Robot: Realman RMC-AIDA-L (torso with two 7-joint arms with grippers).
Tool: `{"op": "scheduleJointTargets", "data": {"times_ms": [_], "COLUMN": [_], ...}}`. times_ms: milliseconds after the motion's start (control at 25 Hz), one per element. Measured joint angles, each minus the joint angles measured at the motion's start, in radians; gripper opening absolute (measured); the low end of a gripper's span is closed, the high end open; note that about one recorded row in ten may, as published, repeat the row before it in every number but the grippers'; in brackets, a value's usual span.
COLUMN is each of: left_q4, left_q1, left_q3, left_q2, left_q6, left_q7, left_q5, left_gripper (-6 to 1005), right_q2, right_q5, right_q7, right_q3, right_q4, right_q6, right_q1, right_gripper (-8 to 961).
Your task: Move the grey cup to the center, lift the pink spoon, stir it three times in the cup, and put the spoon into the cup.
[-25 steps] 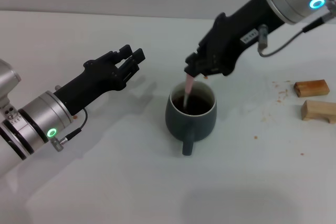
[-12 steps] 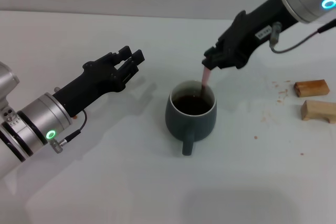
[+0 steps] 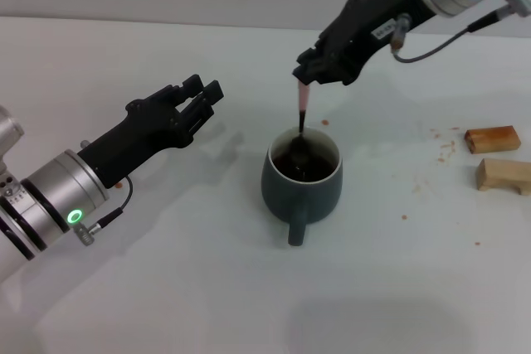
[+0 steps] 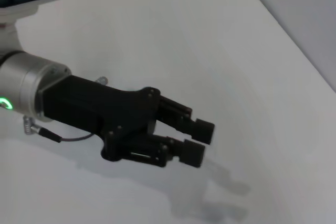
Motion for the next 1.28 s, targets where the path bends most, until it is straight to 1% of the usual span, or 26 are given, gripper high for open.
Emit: {"op": "scheduleJointTargets", "data": {"times_ms": [200, 320, 480, 600, 760, 960, 1280], "left_q4": [0.002, 0.003, 0.004, 0.005, 0.005, 0.001, 0.000], "left_q1": [0.004, 0.006, 0.007, 0.007, 0.002, -0.004, 0.003], "left_q3": [0.000, 0.000, -0.002, -0.003, -0.002, 0.000, 0.000], "left_q2": [0.003, 0.005, 0.006, 0.006, 0.006, 0.003, 0.001], "left_q6": [0.005, 0.005, 0.008, 0.008, 0.008, 0.008, 0.010], "left_q7": [0.000, 0.000, 0.000, 0.000, 0.001, 0.003, 0.001], "left_q5": [0.000, 0.000, 0.000, 0.000, 0.000, 0.000, 0.000], "left_gripper": [343, 343, 343, 343, 343, 343, 344], "right_q2": [0.000, 0.000, -0.002, -0.005, -0.007, -0.006, -0.005], "right_q5": [0.052, 0.063, 0.063, 0.062, 0.058, 0.057, 0.057], "right_q7": [-0.002, 0.000, 0.006, 0.011, 0.043, 0.050, 0.050], "right_q3": [-0.050, -0.056, -0.040, -0.008, 0.036, 0.046, 0.048], "right_q4": [-0.008, -0.028, -0.064, -0.085, -0.091, -0.114, -0.145], "right_q6": [-0.003, -0.016, -0.031, -0.034, -0.039, -0.029, -0.005], "right_q1": [0.000, -0.015, -0.060, -0.094, -0.104, -0.133, -0.182], "right_gripper": [88, 88, 87, 87, 88, 122, 302]}}
